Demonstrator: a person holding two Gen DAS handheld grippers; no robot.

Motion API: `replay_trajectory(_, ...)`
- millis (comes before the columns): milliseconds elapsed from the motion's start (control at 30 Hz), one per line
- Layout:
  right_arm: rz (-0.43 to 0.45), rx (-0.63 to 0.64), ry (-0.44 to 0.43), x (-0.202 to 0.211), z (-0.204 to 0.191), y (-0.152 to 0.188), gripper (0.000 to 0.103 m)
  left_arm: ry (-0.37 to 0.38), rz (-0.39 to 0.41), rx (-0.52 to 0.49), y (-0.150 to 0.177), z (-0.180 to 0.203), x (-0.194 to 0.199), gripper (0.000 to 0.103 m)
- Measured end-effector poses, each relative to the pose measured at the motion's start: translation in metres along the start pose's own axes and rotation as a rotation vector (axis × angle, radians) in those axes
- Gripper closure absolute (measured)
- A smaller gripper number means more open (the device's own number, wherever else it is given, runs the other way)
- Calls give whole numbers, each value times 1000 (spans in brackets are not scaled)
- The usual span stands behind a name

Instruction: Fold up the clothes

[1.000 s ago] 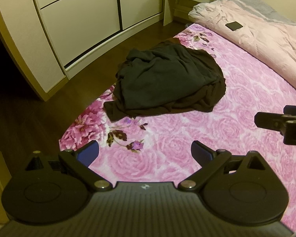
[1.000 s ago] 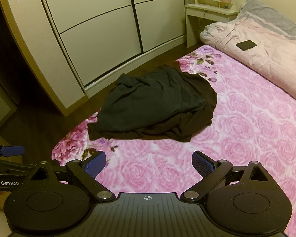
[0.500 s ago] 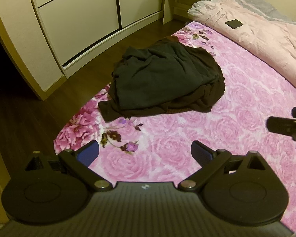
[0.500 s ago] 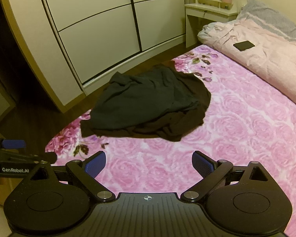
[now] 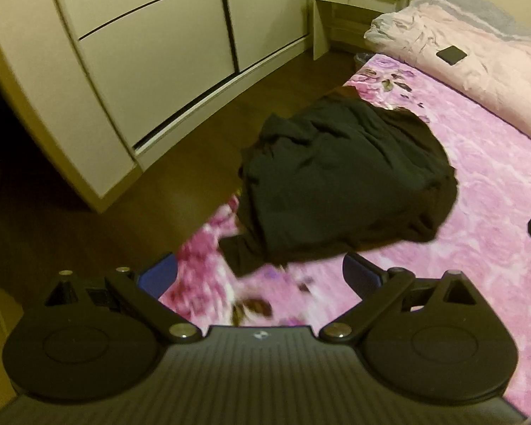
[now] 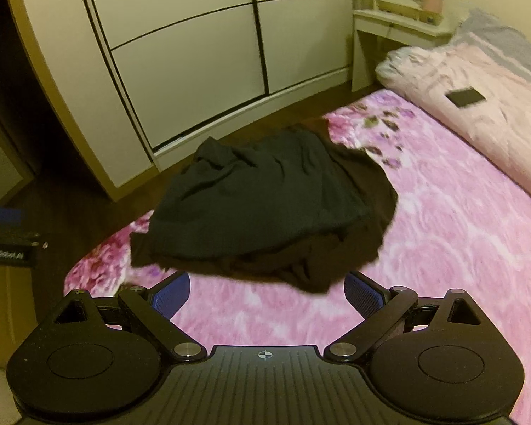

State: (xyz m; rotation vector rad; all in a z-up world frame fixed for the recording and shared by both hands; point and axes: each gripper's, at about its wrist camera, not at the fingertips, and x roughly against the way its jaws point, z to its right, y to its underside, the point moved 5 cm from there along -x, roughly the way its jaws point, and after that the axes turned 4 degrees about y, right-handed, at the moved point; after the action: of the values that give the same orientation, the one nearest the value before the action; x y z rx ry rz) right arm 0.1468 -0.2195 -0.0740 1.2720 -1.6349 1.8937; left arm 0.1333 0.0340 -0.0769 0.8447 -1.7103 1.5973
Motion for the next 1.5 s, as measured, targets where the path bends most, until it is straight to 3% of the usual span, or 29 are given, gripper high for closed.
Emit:
replay_trajectory(200, -38, 104, 39, -97, -10, -44, 7, 142, -14, -164, -36, -11, -105, 7)
replay_trajectory(300, -67, 138, 40, -154, -10, -57, 7, 180, -48, -255, -44, -10, -161, 19)
replay_trajectory(333, -76, 146, 38, -173, -10, -60, 7, 192, -63, -269, -44, -9, -178, 24)
replay_trajectory(467, -113, 143, 21, -240, -7, -64, 8, 230, -90, -293, -37, -6, -223, 26)
replay_trajectory(533, -138, 127, 6, -269, -5, -64, 42, 250, -104, -297, -33, -6, -241, 33)
replay_trajectory(567, -142, 121, 6, -278, -4, -64, 48, 260, -111, -299, -31, -6, -250, 45)
replay_trajectory(633, -148, 113, 7, -294, -4, -65, 48, 295, -120, -301, -28, -5, -259, 57)
replay_trajectory(700, -151, 131, 9, -297, -7, -66, 70, 317, -115, -318, -26, -5, -258, 69)
replay_trajectory(733, -153, 144, 10, -296, -9, -67, 75, 320, -109, -327, -26, -4, -255, 79)
replay_trajectory(800, -149, 162, 5, -287, -12, -70, 89, 325, -89, -350, -30, 0, -242, 86)
replay_trajectory(867, -126, 152, -1, -270, -12, -75, 92, 335, -60, -379, -34, 6, -224, 92)
replay_trajectory(1033, -22, 45, 6, -189, 12, -77, 93, 406, 37, -482, -40, 40, -146, 93)
replay_trajectory(1200, 54, -75, 64, -58, 62, -20, 93, 569, 117, -630, -19, 107, -27, 93)
replay_trajectory(1333, 78, -200, 157, 50, 116, 62, 92, 761, 137, -764, 40, 191, 82, 93)
replay_trajectory(1367, 73, -234, 187, 72, 131, 86, 85, 818, 119, -775, 60, 215, 104, 91)
replay_trajectory(1400, 57, -264, 222, 89, 146, 111, 62, 872, 79, -771, 80, 239, 120, 89)
replay_trajectory(1467, 24, -313, 318, 119, 177, 163, 34, 958, 0, -767, 125, 284, 144, 73)
replay_trajectory(1500, 8, -340, 359, 134, 192, 188, 33, 973, -21, -791, 147, 301, 150, 69)
